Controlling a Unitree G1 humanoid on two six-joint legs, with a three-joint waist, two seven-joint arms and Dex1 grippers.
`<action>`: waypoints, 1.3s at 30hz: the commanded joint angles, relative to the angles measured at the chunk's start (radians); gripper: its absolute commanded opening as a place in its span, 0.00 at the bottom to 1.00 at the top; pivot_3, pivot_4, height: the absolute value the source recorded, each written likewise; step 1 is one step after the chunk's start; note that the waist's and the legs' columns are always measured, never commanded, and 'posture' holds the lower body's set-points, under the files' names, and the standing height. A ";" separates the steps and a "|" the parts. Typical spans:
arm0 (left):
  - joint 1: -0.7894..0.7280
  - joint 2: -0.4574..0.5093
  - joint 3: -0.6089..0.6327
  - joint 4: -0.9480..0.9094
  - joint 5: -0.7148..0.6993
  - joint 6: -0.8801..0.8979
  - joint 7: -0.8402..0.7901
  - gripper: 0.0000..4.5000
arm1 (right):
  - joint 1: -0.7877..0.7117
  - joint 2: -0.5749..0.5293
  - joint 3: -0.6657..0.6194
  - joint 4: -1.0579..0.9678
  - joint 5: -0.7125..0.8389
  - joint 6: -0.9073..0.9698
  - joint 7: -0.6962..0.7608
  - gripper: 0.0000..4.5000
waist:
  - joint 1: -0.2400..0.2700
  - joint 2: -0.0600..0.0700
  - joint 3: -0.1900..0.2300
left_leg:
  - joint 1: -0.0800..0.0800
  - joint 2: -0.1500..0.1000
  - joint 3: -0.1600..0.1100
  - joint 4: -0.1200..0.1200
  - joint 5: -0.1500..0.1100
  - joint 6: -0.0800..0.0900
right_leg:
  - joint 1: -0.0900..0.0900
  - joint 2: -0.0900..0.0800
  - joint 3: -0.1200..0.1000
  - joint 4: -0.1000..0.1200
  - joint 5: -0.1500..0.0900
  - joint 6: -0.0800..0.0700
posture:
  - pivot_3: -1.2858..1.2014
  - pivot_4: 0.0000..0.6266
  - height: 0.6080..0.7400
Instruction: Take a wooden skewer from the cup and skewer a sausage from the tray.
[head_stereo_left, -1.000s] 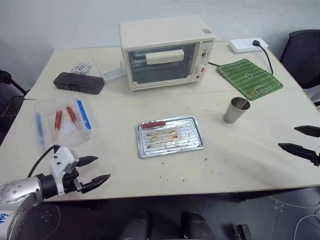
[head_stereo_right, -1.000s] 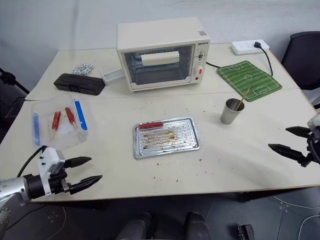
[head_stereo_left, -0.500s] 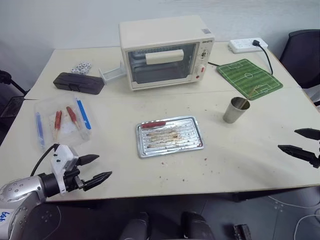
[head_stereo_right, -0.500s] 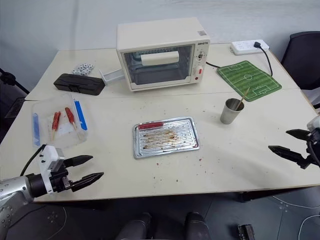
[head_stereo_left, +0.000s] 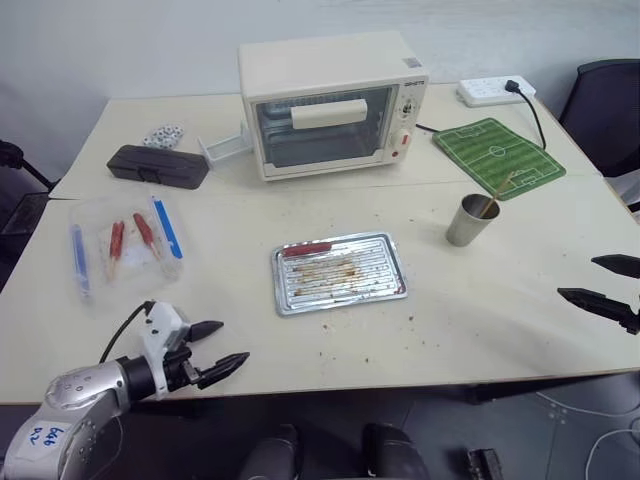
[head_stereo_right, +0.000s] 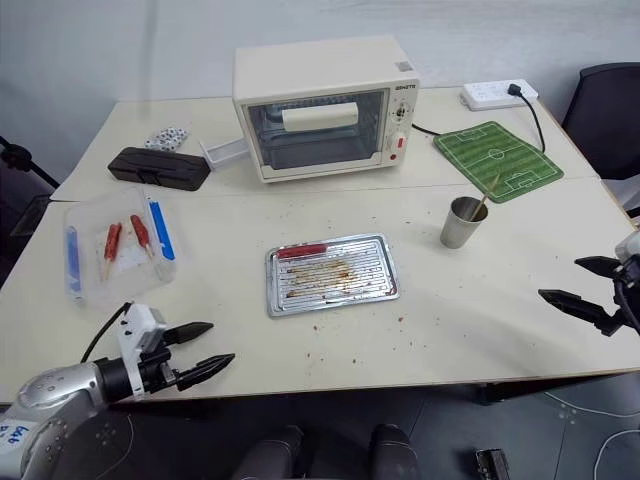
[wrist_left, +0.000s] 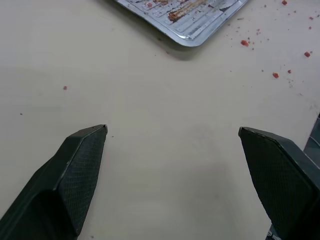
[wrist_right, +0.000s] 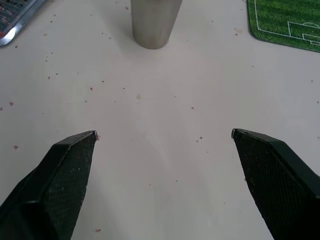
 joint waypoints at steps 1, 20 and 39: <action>-0.083 -0.038 0.003 -0.033 -0.045 0.021 0.049 0.99 | -0.013 -0.004 -0.056 -0.019 0.003 -0.007 -0.017 1.00 | 0.002 0.000 0.000 | 0.000 0.000 0.000 0.001 0.000 0.000 | 0.000 0.000 0.000 0.001 0.000 0.000 | 0.52 0.24 1.00; -0.814 -0.218 -0.224 0.067 -0.297 0.235 0.096 0.99 | -0.556 0.377 0.081 -0.281 0.182 0.391 -0.689 1.00 | -0.001 -0.002 0.001 | -0.001 0.004 0.004 0.006 0.004 -0.007 | -0.002 0.015 0.000 0.006 0.001 0.002 | 0.52 0.24 1.00; -0.866 -0.259 -0.276 0.113 -0.208 0.177 0.074 1.00 | -0.702 0.534 0.210 0.042 0.021 0.215 -0.795 0.71 | -0.013 -0.002 0.001 | 0.000 0.005 0.013 0.007 0.003 -0.005 | -0.007 0.016 0.010 0.013 0.001 0.002 | 0.52 0.24 1.00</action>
